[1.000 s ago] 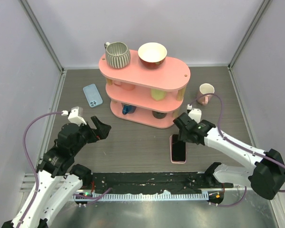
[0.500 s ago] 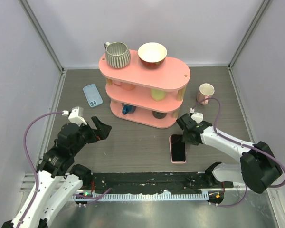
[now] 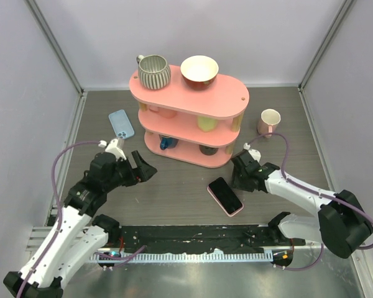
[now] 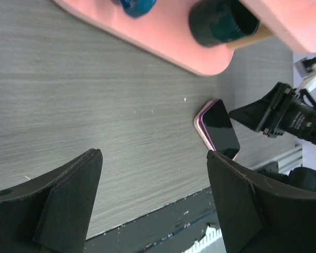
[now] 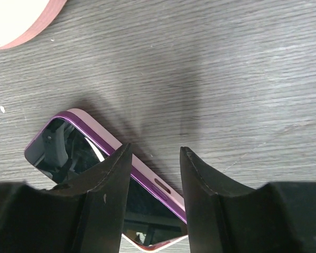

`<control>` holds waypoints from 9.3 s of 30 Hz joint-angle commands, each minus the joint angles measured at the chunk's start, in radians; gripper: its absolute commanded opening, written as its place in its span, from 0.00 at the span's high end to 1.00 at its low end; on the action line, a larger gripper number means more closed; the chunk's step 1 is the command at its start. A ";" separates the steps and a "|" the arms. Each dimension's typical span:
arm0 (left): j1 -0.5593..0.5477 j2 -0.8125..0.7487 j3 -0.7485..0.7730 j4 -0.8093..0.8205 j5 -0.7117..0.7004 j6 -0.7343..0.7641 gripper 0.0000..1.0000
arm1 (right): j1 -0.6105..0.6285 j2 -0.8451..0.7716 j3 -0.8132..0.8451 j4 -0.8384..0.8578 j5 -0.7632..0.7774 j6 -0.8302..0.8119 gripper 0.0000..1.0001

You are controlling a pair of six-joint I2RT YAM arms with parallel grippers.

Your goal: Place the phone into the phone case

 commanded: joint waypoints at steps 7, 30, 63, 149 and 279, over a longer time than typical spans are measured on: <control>-0.019 0.103 -0.135 0.191 0.192 -0.116 0.20 | 0.004 -0.015 0.022 -0.098 0.059 -0.037 0.52; -0.102 0.210 -0.256 0.331 0.166 -0.221 0.35 | 0.406 0.081 0.025 0.148 0.133 0.306 0.52; -0.147 0.332 -0.218 0.336 0.085 -0.246 0.41 | 0.907 -0.152 -0.086 0.128 0.074 0.324 0.85; -0.437 0.603 -0.089 0.376 -0.126 -0.229 0.98 | 1.016 -0.025 -0.015 0.079 0.341 0.399 0.80; -0.470 0.600 -0.319 0.669 0.070 -0.408 0.62 | 0.668 -0.068 -0.139 0.461 0.167 0.298 0.28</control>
